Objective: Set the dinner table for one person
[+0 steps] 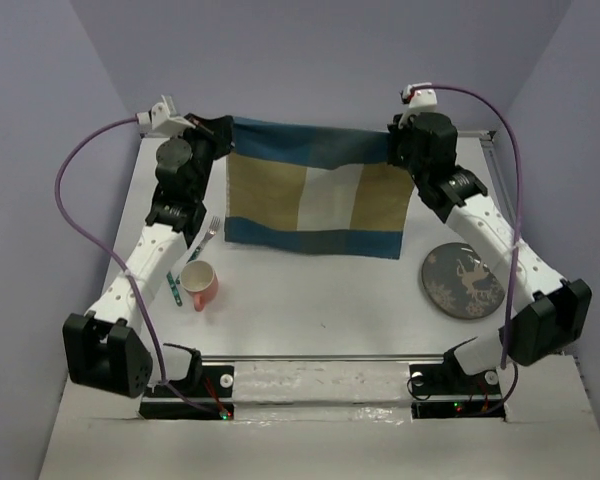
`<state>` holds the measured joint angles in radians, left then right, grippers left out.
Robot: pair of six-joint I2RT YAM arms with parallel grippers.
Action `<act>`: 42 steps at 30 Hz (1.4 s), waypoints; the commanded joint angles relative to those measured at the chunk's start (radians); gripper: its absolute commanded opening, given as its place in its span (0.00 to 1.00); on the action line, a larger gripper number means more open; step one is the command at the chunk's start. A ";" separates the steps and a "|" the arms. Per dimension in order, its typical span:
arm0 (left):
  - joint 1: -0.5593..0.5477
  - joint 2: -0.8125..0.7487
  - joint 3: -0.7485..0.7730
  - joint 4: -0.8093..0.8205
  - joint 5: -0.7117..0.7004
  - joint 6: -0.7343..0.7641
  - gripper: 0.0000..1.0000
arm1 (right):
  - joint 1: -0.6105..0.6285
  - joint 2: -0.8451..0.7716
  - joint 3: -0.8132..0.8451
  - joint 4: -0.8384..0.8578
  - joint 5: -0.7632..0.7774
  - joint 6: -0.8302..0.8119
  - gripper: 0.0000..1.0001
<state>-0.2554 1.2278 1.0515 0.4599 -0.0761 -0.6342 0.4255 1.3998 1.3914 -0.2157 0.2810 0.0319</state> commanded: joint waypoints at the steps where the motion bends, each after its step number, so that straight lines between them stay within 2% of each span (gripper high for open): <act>1: 0.047 0.120 0.296 -0.004 -0.004 0.059 0.00 | -0.053 0.094 0.260 0.099 0.014 -0.096 0.00; 4: 0.062 0.183 0.421 -0.059 0.019 0.080 0.00 | -0.053 0.177 0.473 0.049 0.029 -0.157 0.00; 7: 0.065 0.162 0.406 -0.066 0.016 0.087 0.00 | -0.053 0.160 0.480 0.038 -0.009 -0.150 0.00; 9: 0.067 0.121 0.346 -0.049 0.016 0.079 0.00 | -0.053 0.114 0.381 0.045 -0.020 -0.115 0.00; 11: 0.067 0.067 0.207 0.000 0.025 0.050 0.00 | -0.053 0.073 0.270 0.073 -0.045 -0.077 0.00; 12: 0.067 0.049 0.091 0.037 0.019 0.022 0.00 | -0.053 0.029 0.142 0.110 -0.063 -0.058 0.00; 14: 0.067 0.012 -0.025 0.075 0.009 0.002 0.00 | -0.053 -0.005 0.014 0.140 -0.080 0.003 0.00; 15: 0.065 -0.017 -0.133 0.112 0.001 -0.022 0.00 | -0.053 -0.031 -0.115 0.177 -0.089 0.037 0.00; 18: 0.062 -0.042 -0.328 0.265 0.010 -0.091 0.00 | -0.053 -0.036 -0.291 0.257 -0.063 0.094 0.00; 19: 0.062 -0.033 -0.440 0.369 0.034 -0.122 0.00 | -0.053 -0.021 -0.389 0.274 -0.059 0.112 0.00; 22: 0.062 0.015 -0.562 0.433 0.036 -0.159 0.00 | -0.044 0.013 -0.527 0.320 -0.080 0.177 0.00; 33: 0.062 -0.097 -0.726 0.401 0.044 -0.110 0.00 | 0.010 0.051 -0.761 0.305 -0.170 0.332 0.00; 36: 0.062 -0.154 -0.798 0.410 0.052 -0.110 0.00 | 0.021 0.027 -0.798 0.296 -0.163 0.356 0.00; 42: 0.062 -0.206 -0.824 0.382 0.048 -0.093 0.00 | 0.090 -0.025 -0.775 0.208 -0.178 0.376 0.00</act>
<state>-0.2146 1.0664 0.2325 0.7784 0.0437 -0.7628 0.4812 1.4200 0.6048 0.0696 0.0498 0.3824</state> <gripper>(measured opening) 0.014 0.011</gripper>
